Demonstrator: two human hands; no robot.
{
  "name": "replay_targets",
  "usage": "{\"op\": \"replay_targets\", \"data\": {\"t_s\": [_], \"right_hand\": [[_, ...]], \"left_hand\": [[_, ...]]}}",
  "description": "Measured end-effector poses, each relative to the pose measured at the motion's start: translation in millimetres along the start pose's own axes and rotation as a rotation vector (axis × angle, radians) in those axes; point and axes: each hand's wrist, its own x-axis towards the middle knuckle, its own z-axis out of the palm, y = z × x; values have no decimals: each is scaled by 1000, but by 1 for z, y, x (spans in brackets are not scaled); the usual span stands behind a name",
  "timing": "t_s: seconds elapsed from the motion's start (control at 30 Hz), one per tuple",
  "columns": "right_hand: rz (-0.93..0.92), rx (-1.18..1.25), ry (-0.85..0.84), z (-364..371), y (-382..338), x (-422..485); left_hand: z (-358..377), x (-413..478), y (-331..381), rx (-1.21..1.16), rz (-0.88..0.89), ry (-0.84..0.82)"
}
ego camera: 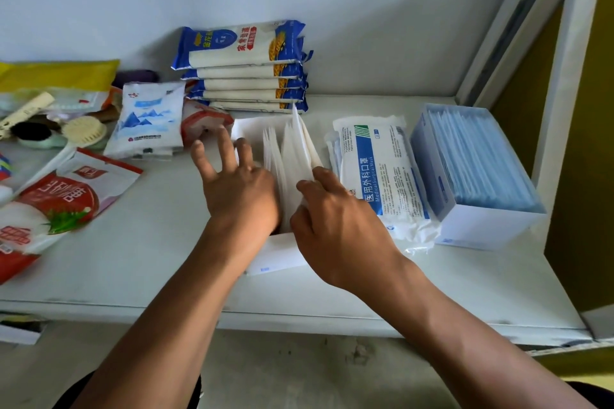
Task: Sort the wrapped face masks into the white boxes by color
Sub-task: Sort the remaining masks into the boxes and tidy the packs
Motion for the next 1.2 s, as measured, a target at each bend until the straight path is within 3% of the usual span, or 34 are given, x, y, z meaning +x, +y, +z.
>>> {"op": "replay_targets", "data": {"t_s": [0.27, 0.6, 0.8, 1.0, 1.2], "right_hand": [[-32, 8, 11, 2, 1, 0], [-19, 84, 12, 0, 2, 4], [-39, 124, 24, -6, 4, 7], [-1, 137, -9, -11, 2, 7], [9, 113, -19, -11, 2, 7]], "left_hand": [[-2, -1, -2, -47, 17, -7], [-19, -12, -12, -371, -22, 371], [-19, -14, -10, -545, 12, 228], [-20, -14, -20, -522, -7, 533], [-21, -9, -17, -532, 1, 350]]}}
